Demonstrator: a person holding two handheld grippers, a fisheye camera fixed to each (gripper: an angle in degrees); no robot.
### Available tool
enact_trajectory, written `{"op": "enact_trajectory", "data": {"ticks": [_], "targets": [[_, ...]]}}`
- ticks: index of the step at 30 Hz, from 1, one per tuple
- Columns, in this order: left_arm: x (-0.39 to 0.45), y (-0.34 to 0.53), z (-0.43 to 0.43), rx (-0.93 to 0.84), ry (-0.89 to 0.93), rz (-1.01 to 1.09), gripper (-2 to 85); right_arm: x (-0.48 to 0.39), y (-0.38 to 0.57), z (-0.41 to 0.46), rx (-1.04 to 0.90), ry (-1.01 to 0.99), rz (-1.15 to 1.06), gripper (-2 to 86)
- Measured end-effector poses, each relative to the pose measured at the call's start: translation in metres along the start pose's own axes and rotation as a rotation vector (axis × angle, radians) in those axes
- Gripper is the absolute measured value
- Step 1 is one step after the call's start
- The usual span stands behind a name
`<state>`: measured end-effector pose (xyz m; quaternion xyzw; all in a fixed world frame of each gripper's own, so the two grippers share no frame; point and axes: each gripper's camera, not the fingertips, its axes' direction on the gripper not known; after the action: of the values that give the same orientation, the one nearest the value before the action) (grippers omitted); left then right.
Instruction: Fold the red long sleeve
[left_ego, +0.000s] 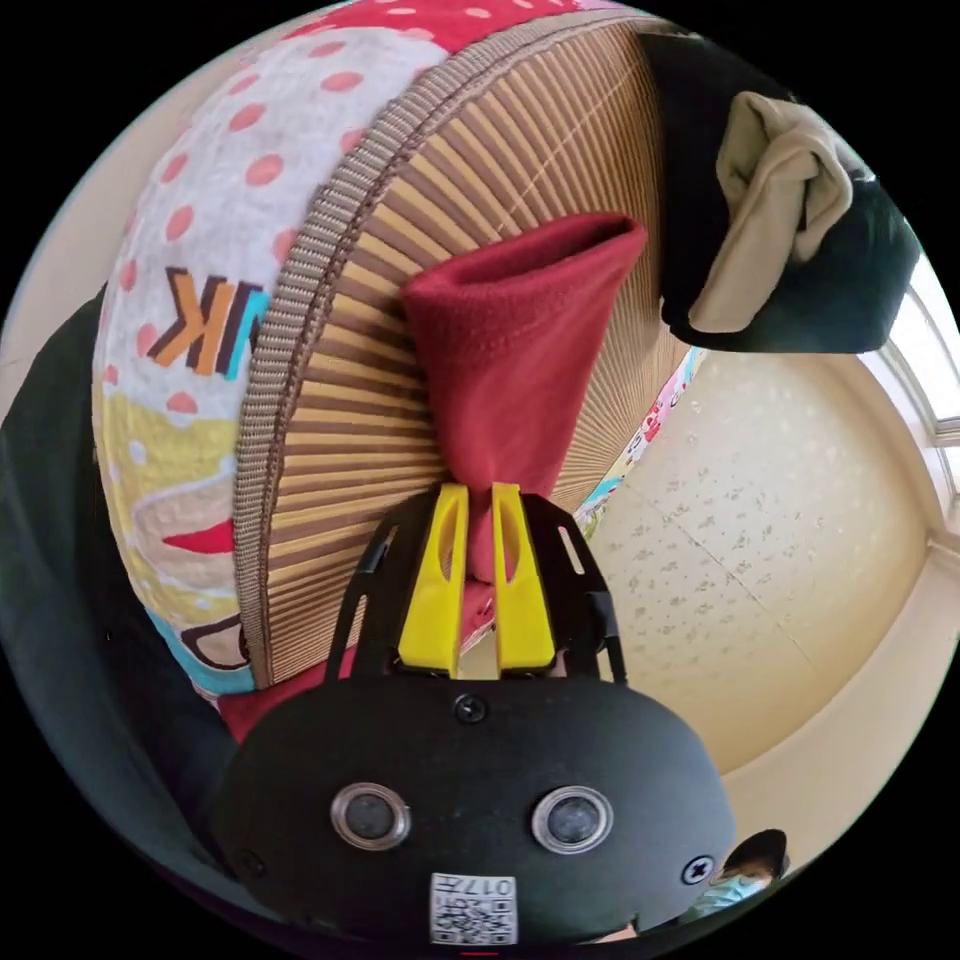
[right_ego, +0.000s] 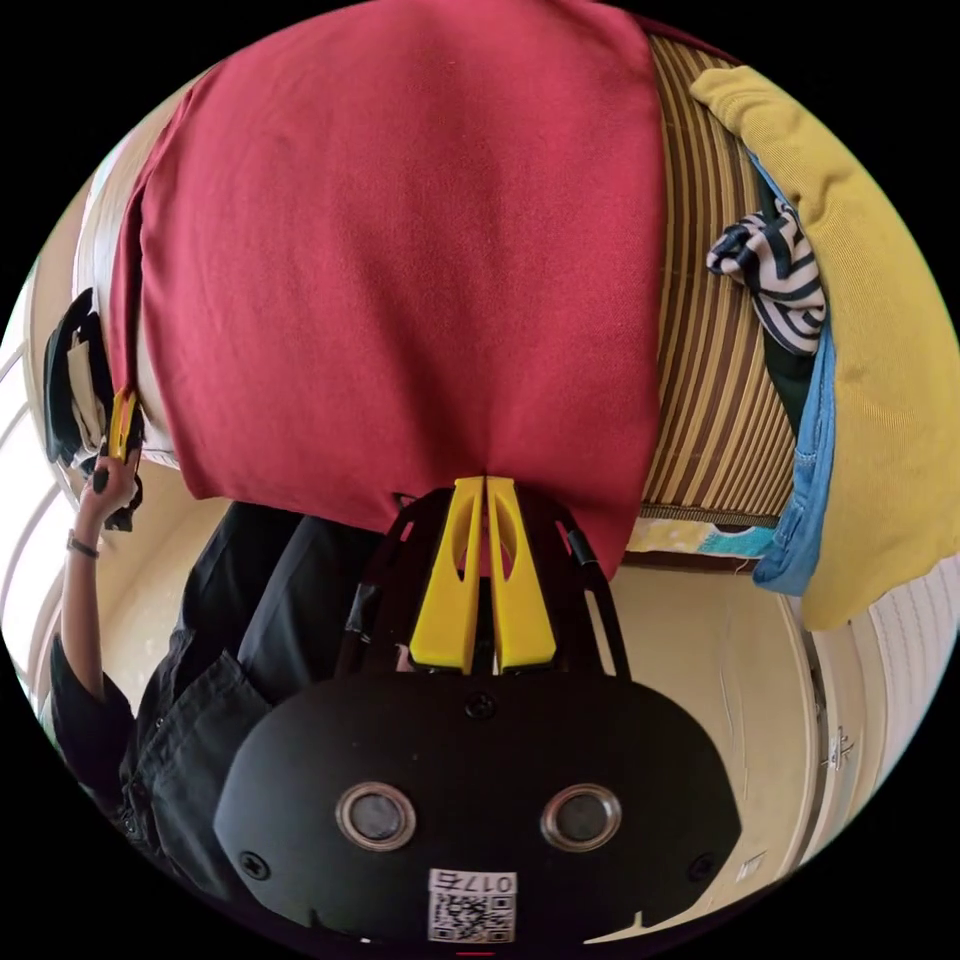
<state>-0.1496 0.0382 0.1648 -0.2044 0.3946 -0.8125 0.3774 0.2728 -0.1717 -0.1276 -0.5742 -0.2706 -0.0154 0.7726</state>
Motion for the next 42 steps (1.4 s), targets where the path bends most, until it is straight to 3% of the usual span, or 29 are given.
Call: {"op": "enact_trajectory", "data": {"ticks": [6,10,12,14,19,25,30,35,40,42], "targets": [[0.176,0.08,0.029,-0.059,-0.041,0.674,3.7,0.011,0.013,-0.001,0.001,-0.109,0.035,0.5],[0.266,0.246,0.135,-0.318,-0.022,1.187,3.7,0.019,0.028,-0.004,0.043,-0.218,0.031,0.5],[0.264,0.324,0.196,-0.505,-0.049,1.358,3.9,0.033,0.036,-0.019,0.128,-0.281,0.061,0.4],[0.222,0.409,0.274,-0.767,-0.188,1.469,4.9,0.051,0.042,-0.04,0.238,-0.342,0.089,0.5],[0.1,0.481,0.344,-1.054,-0.498,1.502,6.2,0.127,0.035,-0.109,0.578,-0.569,0.192,1.0],[-0.014,0.45,0.304,-1.215,-0.762,1.264,6.4,0.232,-0.03,-0.179,0.851,-0.789,0.337,5.4],[-0.042,0.418,0.258,-1.216,-0.983,1.191,5.4,0.286,-0.103,-0.22,0.922,-0.607,0.551,10.0],[-0.032,0.389,0.246,-1.104,-1.099,1.158,5.3,0.306,-0.153,-0.202,0.837,-0.454,0.715,10.3],[-0.019,0.371,0.249,-1.01,-1.091,1.087,4.9,0.28,-0.184,-0.191,0.838,-0.481,0.51,4.7],[-0.014,0.368,0.247,-0.985,-1.077,1.068,4.4,0.255,-0.165,-0.208,0.89,-0.388,0.5,3.6]]}}
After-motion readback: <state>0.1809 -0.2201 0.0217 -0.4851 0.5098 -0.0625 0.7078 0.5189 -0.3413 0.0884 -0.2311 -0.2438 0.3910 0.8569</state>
